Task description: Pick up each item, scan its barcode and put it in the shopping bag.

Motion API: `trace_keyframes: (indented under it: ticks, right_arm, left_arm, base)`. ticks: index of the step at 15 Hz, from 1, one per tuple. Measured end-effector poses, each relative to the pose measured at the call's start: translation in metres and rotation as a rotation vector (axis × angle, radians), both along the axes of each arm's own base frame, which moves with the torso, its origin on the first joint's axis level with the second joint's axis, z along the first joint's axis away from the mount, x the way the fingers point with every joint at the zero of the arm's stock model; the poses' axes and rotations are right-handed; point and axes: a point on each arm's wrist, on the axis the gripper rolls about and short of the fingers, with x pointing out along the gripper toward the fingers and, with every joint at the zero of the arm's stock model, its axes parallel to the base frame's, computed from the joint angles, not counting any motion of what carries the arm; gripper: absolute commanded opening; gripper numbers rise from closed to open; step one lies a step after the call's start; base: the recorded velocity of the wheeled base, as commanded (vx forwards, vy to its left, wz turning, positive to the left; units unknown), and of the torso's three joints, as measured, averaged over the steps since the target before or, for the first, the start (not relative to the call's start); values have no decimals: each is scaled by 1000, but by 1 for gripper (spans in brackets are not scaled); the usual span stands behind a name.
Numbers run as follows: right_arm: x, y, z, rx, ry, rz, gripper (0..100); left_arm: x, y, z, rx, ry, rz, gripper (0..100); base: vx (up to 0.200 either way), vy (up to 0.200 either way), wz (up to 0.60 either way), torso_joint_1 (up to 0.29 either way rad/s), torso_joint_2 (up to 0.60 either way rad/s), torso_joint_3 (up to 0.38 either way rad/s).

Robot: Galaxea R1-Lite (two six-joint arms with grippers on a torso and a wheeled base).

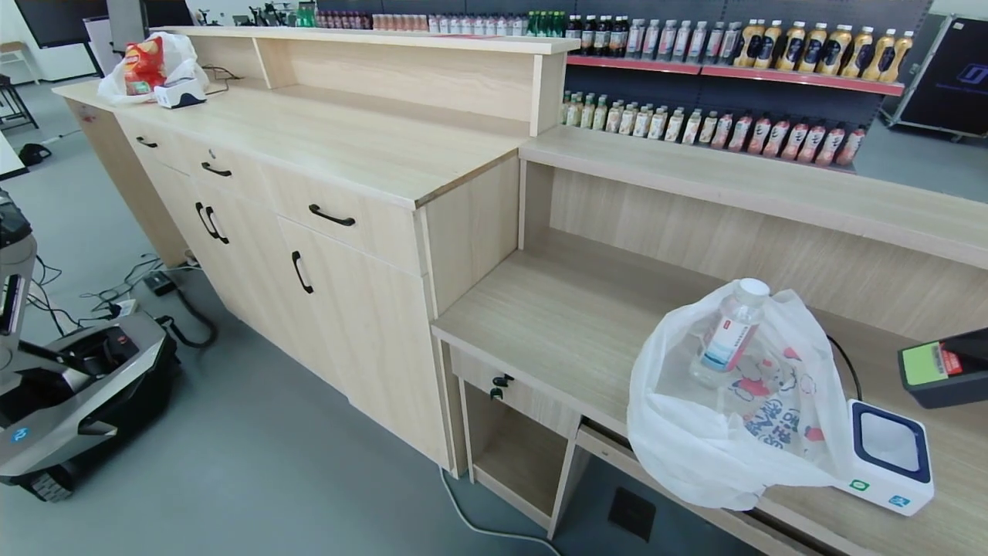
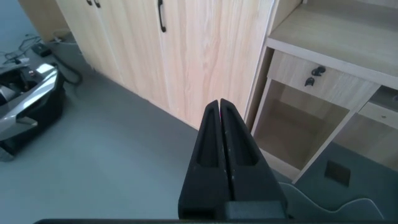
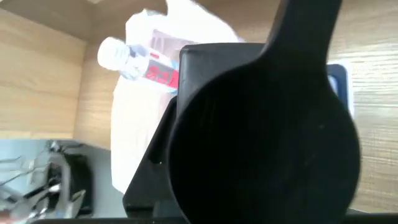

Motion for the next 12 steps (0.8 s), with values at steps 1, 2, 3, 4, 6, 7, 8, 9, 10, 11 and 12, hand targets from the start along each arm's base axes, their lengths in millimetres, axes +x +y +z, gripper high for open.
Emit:
trace_keyframes:
  ticks: [1, 2, 3, 4, 6, 7, 8, 9, 10, 11, 12]
  right_arm:
    - [1, -7, -4, 29, -8, 36, 0]
    - [3, -13, -6, 25, -28, 57, 0]
    - [5, -20, -9, 2, -44, 69, 0]
    - [6, -27, -15, -10, -37, 71, 0]
    - [7, -40, -26, -36, -24, 74, 0]
    - [7, -47, -32, -63, -9, 76, 0]
    - [6, -52, -39, -86, 6, 79, 0]
    - [5, -57, -46, -104, 26, 80, 0]
    - [4, -60, -51, -99, 42, 76, 0]
    - [4, -62, -54, -91, 51, 73, 0]
    - [4, -63, -56, -84, 56, 74, 0]
  left_arm:
    - [0, 0, 0, 0, 0, 0, 0]
    - [0, 0, 0, 0, 0, 0, 0]
    - [0, 0, 0, 0, 0, 0, 0]
    - [0, 0, 0, 0, 0, -1, 0]
    - [0, 0, 0, 0, 0, -1, 0]
    - [0, 0, 0, 0, 0, -1, 0]
    - [0, 0, 0, 0, 0, 0, 0]
    - [0, 0, 0, 0, 0, 0, 0]
    - [0, 0, 0, 0, 0, 0, 0]
    - [0, 0, 0, 0, 0, 0, 0]
    - [0, 0, 0, 0, 0, 0, 0]
  base:
    - [0, 0, 0, 0, 0, 0]
    - [0, 0, 0, 0, 0, 0]
    - [0, 0, 0, 0, 0, 0]
    - [0, 0, 0, 0, 0, 0]
    - [0, 0, 0, 0, 0, 0]
    - [0, 0, 0, 0, 0, 0]
    - [0, 0, 0, 0, 0, 0]
    - [0, 0, 0, 0, 0, 0]
    - [0, 0, 0, 0, 0, 0]
    - [0, 0, 0, 0, 0, 0]
    - [0, 0, 0, 0, 0, 0]
